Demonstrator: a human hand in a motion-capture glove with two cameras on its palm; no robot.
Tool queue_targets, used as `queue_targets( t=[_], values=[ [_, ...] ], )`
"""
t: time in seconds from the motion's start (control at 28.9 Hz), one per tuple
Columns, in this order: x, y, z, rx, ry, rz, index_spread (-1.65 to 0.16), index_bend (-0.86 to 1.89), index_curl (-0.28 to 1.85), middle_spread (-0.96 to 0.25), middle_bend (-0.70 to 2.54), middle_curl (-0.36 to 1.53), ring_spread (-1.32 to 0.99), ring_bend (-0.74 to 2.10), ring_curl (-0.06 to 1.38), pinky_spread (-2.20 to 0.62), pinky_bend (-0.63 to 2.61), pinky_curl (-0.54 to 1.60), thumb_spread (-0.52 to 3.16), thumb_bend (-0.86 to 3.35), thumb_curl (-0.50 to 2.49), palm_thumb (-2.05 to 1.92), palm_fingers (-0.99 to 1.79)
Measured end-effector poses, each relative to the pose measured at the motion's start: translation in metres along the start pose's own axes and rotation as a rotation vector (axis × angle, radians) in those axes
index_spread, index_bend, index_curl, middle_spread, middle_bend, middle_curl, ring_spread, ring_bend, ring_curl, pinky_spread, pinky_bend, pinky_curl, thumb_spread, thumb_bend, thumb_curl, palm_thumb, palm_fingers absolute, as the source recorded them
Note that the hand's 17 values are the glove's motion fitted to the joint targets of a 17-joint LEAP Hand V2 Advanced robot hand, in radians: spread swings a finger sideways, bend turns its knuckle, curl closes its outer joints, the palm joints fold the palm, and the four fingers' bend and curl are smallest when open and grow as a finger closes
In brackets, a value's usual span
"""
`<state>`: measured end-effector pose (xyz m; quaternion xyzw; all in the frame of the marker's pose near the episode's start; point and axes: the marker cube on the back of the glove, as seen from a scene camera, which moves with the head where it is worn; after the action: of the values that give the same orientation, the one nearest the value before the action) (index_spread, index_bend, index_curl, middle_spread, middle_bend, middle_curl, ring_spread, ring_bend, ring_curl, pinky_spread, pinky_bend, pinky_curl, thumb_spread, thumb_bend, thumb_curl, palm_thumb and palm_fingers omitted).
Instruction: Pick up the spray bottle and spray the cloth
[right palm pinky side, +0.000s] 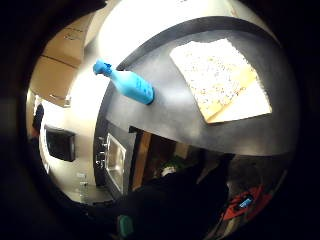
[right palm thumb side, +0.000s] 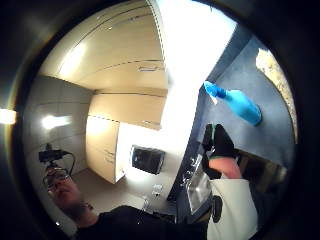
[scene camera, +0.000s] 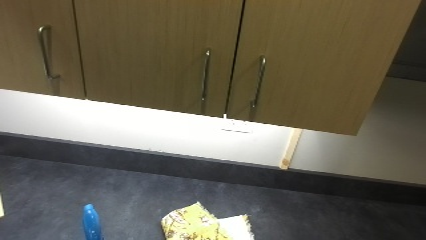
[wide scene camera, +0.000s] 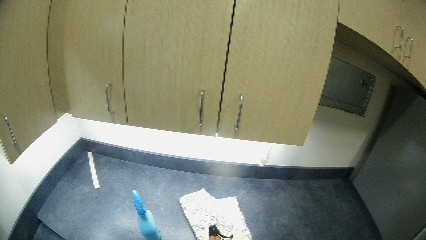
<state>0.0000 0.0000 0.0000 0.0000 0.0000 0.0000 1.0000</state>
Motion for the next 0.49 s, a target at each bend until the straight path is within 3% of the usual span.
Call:
queue_targets(
  t=[0.17, 0.49],
  values=[
    [0.000, -0.001, 0.001, -0.001, 0.002, -0.001, -0.12, 0.36, 0.15, 0.11, 0.26, 0.11, 0.09, 0.31, 0.10, 0.11, 0.30, 0.08, 0.52, 0.36, 0.19, 0.63, 0.61],
    [-0.018, -0.046, 0.069, -0.056, 0.162, -0.127, -0.14, 0.62, 0.33, 0.10, 0.23, 0.20, 0.10, 0.18, 0.14, 0.14, 0.22, 0.12, 0.82, 0.26, 0.27, 0.61, 0.73]
  ],
)
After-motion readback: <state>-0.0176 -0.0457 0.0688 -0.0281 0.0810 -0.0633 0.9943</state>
